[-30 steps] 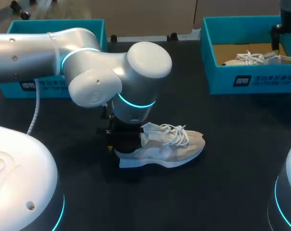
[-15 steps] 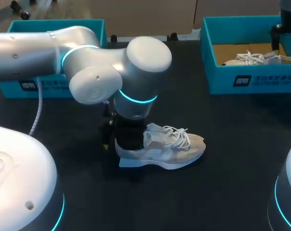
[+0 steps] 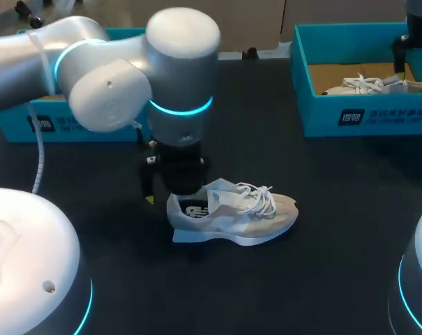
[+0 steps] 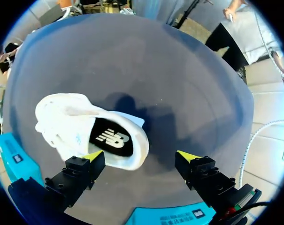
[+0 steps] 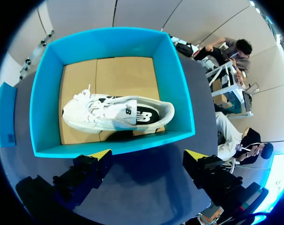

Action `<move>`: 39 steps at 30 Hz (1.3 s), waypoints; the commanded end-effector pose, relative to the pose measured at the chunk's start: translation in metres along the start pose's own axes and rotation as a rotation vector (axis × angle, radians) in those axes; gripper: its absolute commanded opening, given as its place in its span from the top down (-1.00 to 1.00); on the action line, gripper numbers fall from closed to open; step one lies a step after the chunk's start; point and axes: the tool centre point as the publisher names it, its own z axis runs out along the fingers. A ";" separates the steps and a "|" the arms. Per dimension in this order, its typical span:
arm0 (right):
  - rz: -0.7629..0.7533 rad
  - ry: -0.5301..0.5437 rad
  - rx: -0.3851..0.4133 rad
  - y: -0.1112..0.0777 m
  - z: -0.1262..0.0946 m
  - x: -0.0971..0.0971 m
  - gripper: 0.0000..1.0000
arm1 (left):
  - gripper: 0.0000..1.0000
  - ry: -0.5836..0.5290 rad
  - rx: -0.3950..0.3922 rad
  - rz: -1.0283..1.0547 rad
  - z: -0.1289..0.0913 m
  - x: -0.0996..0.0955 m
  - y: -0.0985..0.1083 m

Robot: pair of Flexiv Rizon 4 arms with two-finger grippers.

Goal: Take the shoe out of the shoebox, open the shoe tongue, remove and reinsert the insole, then place the shoe into the shoebox

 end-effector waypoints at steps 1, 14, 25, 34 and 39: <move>0.001 0.000 -0.002 -0.001 0.000 0.000 -1.00 | -1.00 -0.124 0.016 -0.035 -0.009 0.013 0.003; 0.001 0.000 -0.002 -0.001 0.000 0.000 -1.00 | -1.00 -0.361 0.217 -0.254 -0.013 0.035 0.023; 0.001 0.000 -0.002 -0.001 0.000 0.000 -1.00 | -1.00 -0.544 0.311 -0.330 -0.013 0.060 0.026; 0.001 0.000 -0.002 -0.001 0.000 0.000 -1.00 | -1.00 -0.653 0.395 -0.413 0.000 0.079 0.028; 0.001 0.000 -0.002 -0.001 0.000 0.000 -1.00 | -1.00 -0.725 0.428 -0.458 0.006 0.096 0.026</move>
